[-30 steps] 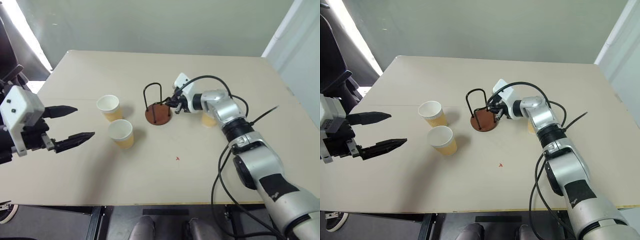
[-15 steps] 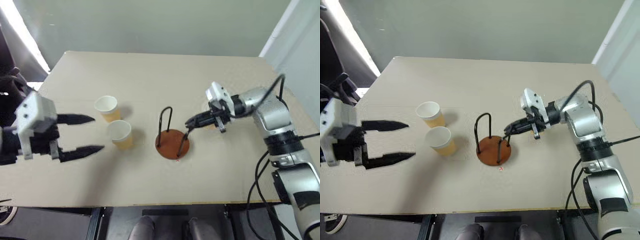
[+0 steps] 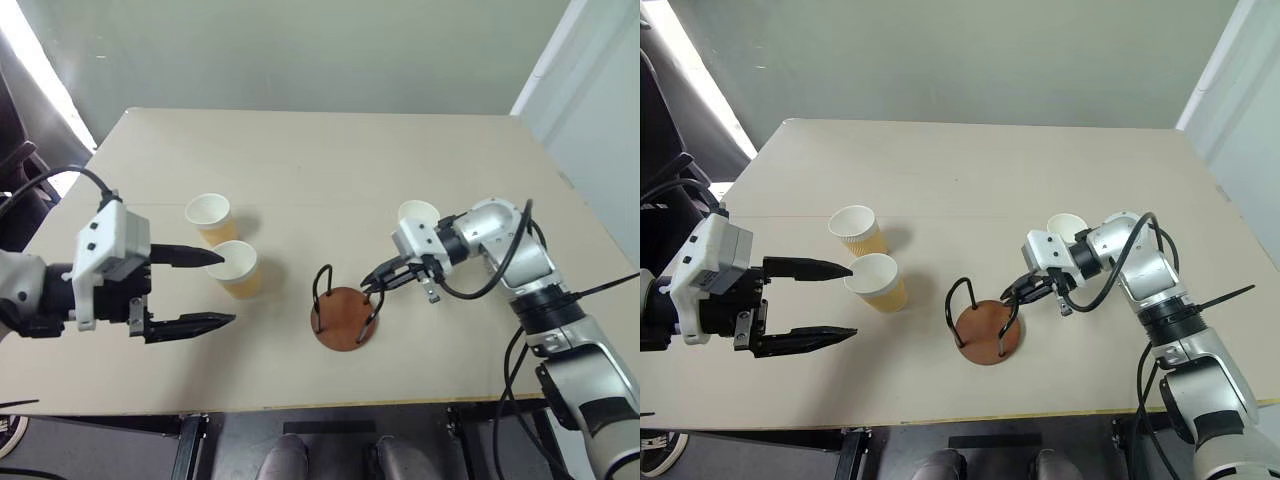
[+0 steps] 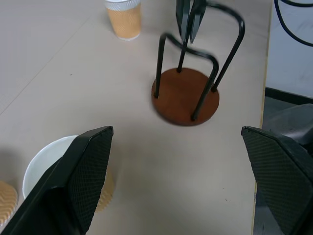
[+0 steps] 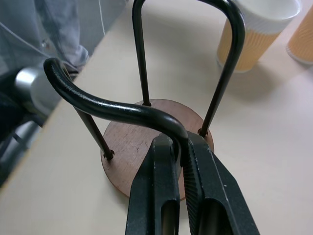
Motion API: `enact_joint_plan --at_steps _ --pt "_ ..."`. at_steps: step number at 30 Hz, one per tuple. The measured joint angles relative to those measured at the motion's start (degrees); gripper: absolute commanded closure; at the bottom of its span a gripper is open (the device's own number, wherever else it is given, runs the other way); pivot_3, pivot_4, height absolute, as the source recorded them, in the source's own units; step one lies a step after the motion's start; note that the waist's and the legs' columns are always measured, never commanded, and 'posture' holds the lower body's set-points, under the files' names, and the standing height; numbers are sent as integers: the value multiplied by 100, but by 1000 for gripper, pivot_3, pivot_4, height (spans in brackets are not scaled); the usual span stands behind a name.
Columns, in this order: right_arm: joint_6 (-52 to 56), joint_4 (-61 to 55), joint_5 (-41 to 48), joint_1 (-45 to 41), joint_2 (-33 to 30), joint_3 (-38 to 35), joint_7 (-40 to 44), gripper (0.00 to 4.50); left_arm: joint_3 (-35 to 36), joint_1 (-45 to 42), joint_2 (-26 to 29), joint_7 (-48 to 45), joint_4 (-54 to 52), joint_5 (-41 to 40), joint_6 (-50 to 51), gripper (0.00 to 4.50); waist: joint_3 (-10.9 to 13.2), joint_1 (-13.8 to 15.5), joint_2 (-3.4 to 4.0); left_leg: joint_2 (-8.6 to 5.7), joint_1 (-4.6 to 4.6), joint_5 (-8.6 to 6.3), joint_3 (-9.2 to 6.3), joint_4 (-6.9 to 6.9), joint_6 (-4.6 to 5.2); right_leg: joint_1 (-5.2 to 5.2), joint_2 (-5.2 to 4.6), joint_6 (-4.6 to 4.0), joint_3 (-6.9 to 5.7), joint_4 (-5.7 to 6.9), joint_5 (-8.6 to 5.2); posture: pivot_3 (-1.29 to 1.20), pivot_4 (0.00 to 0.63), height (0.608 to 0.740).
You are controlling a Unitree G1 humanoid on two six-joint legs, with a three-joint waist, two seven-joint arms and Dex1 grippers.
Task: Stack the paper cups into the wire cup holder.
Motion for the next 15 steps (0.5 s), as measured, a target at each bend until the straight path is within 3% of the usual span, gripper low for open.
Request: enact_joint_plan --at_steps 4,12,13,15 --pt "-261 351 -171 -233 15 134 122 3454 -81 -166 60 100 2 -51 85 0 0 2 0 -1 -3 0 0 0 -1 0 0 -1 0 1 0 0 150 740" --pt "-553 656 -367 -364 54 159 58 466 -467 -554 126 184 90 -110 89 0 0 15 0 -2 -4 0 -2 -3 -4 1 -1 -3 -1 1 0 0 150 740" --pt "-562 668 -395 -393 -26 157 53 194 -516 -611 129 175 114 -110 79 0 1 22 1 -2 -6 0 -3 -3 -4 0 -1 -3 -1 1 0 0 150 740" --pt "-539 636 -385 -491 -324 137 80 87 -595 -727 135 150 185 -105 54 0 2 41 3 -3 -12 1 -5 -3 -5 -1 -3 -3 -2 1 0 0 150 740"
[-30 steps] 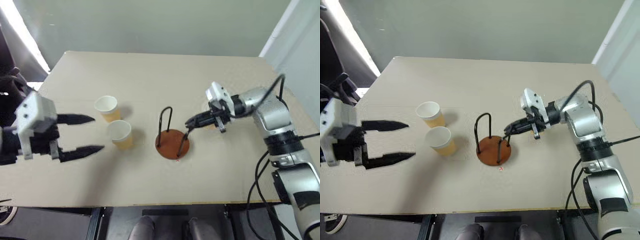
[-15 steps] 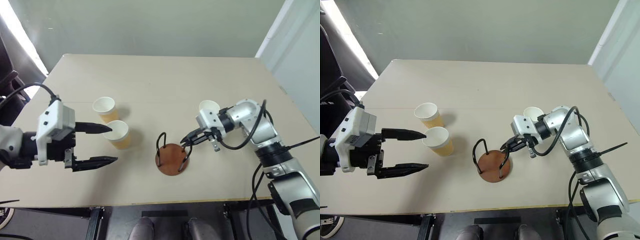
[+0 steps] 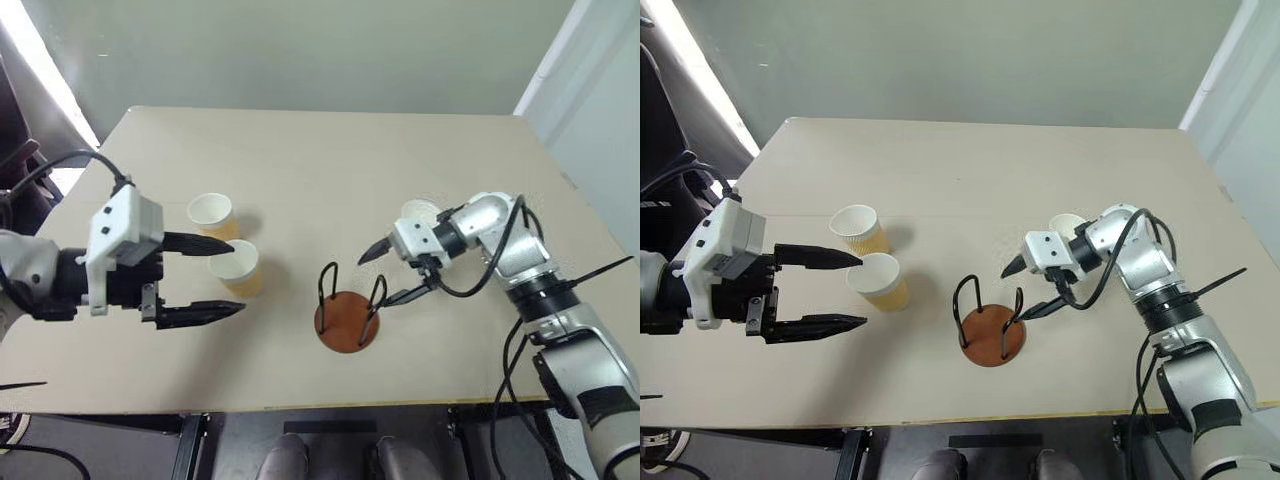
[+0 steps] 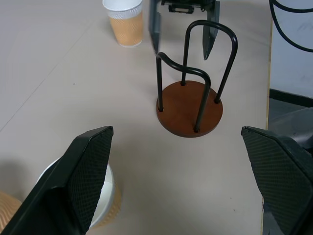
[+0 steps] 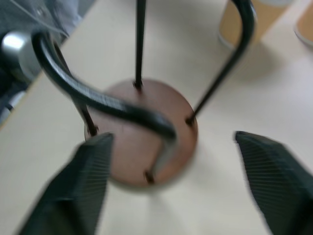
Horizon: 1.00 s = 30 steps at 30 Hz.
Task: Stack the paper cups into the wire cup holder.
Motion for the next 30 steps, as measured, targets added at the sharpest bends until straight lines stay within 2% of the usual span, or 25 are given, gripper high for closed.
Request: enact_joint_plan --at_steps 4,7,13,22,25,30 --pt "194 -549 430 -113 -1194 -216 77 87 -85 -126 24 -140 152 6 -122 0 1 52 1 -2 -10 -3 -1 -10 -4 1 -1 0 -2 -6 0 0 150 740" --pt "141 -476 346 -356 -1473 -265 14 87 -138 -172 -28 -184 158 -8 -175 0 -2 8 -3 1 2 -3 9 -21 -5 2 0 0 3 -8 0 0 150 740" --pt "-453 895 -504 -754 -900 -139 -516 87 -357 -185 -247 19 -35 0 -225 0 -1 -55 -2 9 20 -1 9 -37 0 -1 1 0 9 0 0 0 150 740" --pt "-1524 2796 -1565 -1424 -263 119 -1103 87 16 96 -240 258 -331 -30 -157 0 2 -10 3 8 8 -1 10 -52 -1 -7 1 -2 8 -8 -1 0 150 740" --pt "-1776 3286 -1858 -1481 -70 232 -1281 658 172 176 -235 331 -436 -98 -76 0 2 5 3 7 6 -1 9 -52 -2 -7 0 -2 8 -8 -1 0 150 740" --pt "-2113 3771 -2099 -1537 117 272 -1377 2530 336 284 -228 436 -553 -128 28 0 2 18 4 7 6 0 10 -52 -4 -8 -1 -3 7 -6 -1 0 150 740"
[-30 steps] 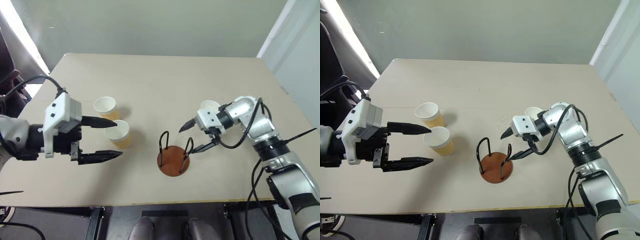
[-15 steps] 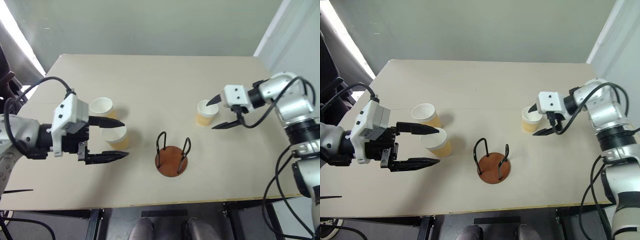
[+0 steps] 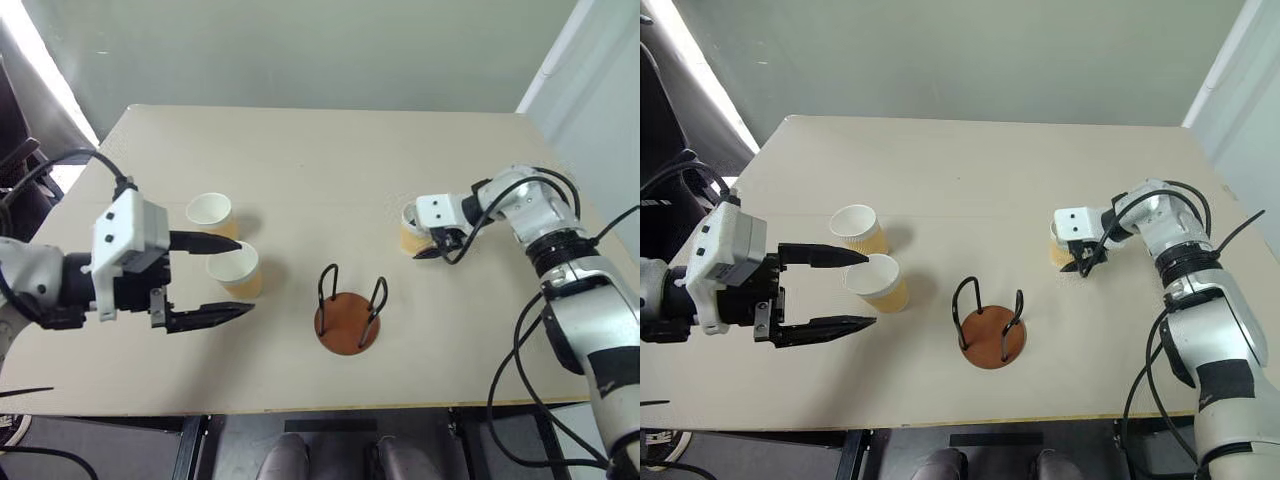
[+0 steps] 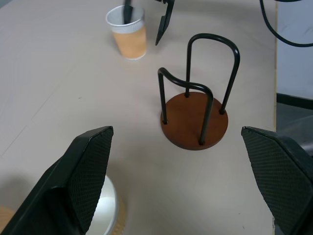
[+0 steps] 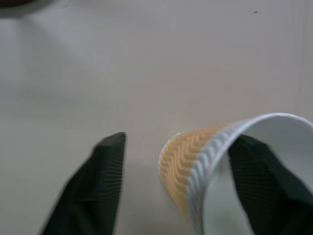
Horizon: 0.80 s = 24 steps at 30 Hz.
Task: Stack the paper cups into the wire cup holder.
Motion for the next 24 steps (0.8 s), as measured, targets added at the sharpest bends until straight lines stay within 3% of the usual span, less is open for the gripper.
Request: enact_joint_plan --at_steps 5,6,12,20,24 --pt "-110 62 -27 -204 -19 -22 133 4319 3 16 0 9 0 0 3 0 0 -1 0 0 0 -1 0 -1 -2 0 0 -2 0 0 -1 0 150 740" --pt "-111 54 -17 -217 -42 -32 207 4420 1 14 0 10 1 0 3 0 0 -1 0 0 0 -1 0 -1 -2 0 0 -3 0 0 -1 0 150 740" --pt "654 -877 989 -212 -507 -381 1308 4420 -28 -113 19 -31 141 16 -44 0 1 22 1 -4 -11 4 2 -6 -11 -7 0 -5 0 -2 -3 0 150 740" --pt "3659 -4322 3935 -87 -1409 -497 1467 4420 -76 -20 -51 -41 256 113 -205 0 1 -18 1 10 -8 15 40 -23 -30 4 38 -9 2 -26 -5 0 150 740" --pt "4408 -5738 4363 556 -1203 -427 1468 4420 -226 -48 -64 -45 305 132 -276 0 0 -43 -2 26 22 15 36 -19 -33 29 59 -15 2 -26 -7 0 150 740"
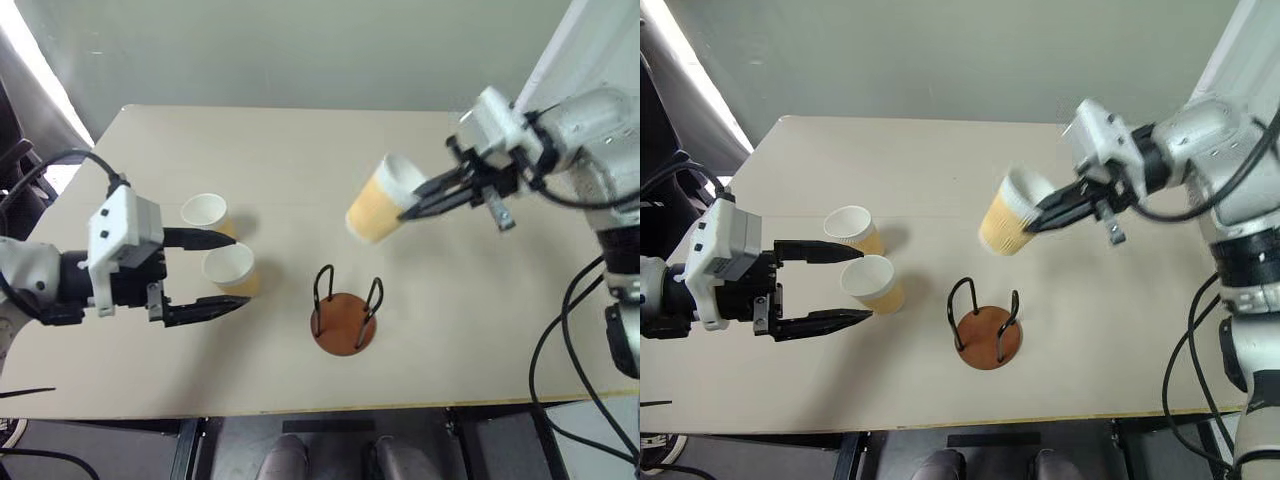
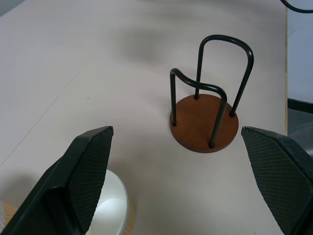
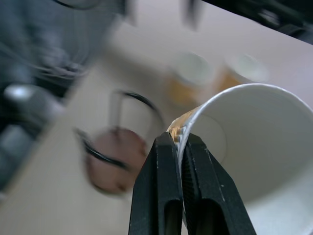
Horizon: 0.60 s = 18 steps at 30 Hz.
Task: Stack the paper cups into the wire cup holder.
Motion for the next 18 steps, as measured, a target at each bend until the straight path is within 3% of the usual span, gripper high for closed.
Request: enact_joint_plan --at_steps 8,15,18 --pt "383 -638 -48 432 251 136 2 4420 -17 81 2 -61 0 -1 -52 0 2 -13 -2 0 10 -4 -23 18 7 -2 0 -4 4 20 -2 0 150 740" --pt "-54 -500 -471 471 413 187 1 4420 174 204 9 -28 -84 -15 24 0 2 -12 -2 1 9 -4 -29 18 8 -3 1 -4 4 28 -2 0 150 740" --pt "-187 -374 -600 471 480 231 2 3861 210 205 33 -27 -84 -14 33 0 2 -11 -2 1 10 -4 -31 18 8 -3 1 -4 4 27 -3 0 150 740"
